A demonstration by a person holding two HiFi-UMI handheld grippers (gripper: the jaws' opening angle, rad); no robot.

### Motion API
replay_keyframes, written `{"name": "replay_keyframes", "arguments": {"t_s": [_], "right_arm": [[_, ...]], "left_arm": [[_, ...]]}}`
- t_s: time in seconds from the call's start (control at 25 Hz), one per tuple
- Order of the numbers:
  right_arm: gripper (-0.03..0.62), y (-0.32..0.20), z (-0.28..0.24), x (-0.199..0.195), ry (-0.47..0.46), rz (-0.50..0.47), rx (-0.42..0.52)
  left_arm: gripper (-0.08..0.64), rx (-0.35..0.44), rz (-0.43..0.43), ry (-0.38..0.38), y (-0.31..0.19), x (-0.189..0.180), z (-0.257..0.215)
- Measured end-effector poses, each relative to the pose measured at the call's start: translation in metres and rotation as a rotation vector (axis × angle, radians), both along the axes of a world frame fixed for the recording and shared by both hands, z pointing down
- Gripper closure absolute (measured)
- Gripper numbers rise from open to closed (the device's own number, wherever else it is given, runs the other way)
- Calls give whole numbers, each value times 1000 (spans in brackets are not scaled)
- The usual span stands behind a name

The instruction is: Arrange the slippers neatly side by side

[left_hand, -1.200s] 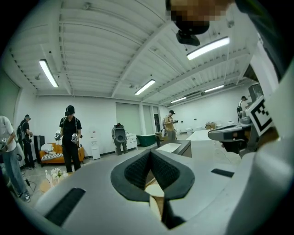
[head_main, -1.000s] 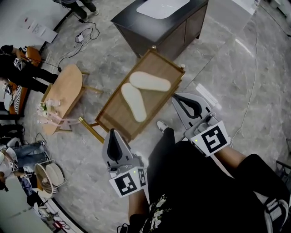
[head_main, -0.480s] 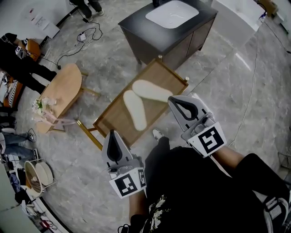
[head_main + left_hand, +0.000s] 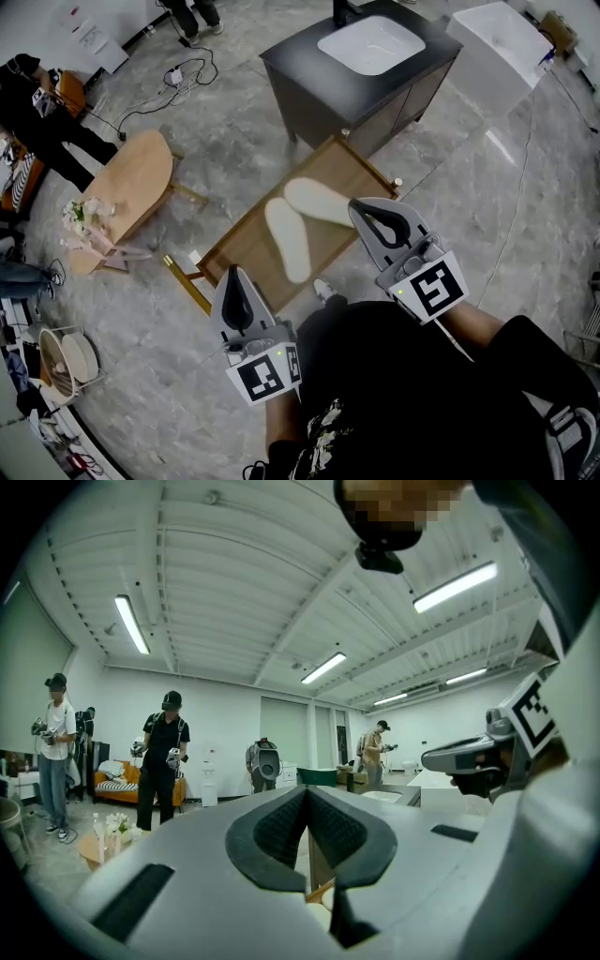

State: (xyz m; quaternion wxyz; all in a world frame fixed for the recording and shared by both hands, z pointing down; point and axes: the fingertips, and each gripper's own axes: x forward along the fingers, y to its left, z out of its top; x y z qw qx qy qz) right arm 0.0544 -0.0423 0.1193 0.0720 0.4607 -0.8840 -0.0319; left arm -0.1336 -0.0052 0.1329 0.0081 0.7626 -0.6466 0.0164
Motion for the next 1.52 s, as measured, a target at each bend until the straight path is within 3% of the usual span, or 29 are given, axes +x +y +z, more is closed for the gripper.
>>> {"name": "replay_keyframes", "arguments": {"t_s": [0.4,0.92,1.52], "right_arm": [[595,-29,12,-26,-18,-28,-11],[595,-71,32,-49,-11,-174,-59],[595,-105,70,-33,0,-271,-206]], "left_arm": [[563,-10,-9,-18,-21,-20,8],[563,-85,-146,-6,-33,-30,26],[563,-182,-217,-19,-61,-4,50]]}}
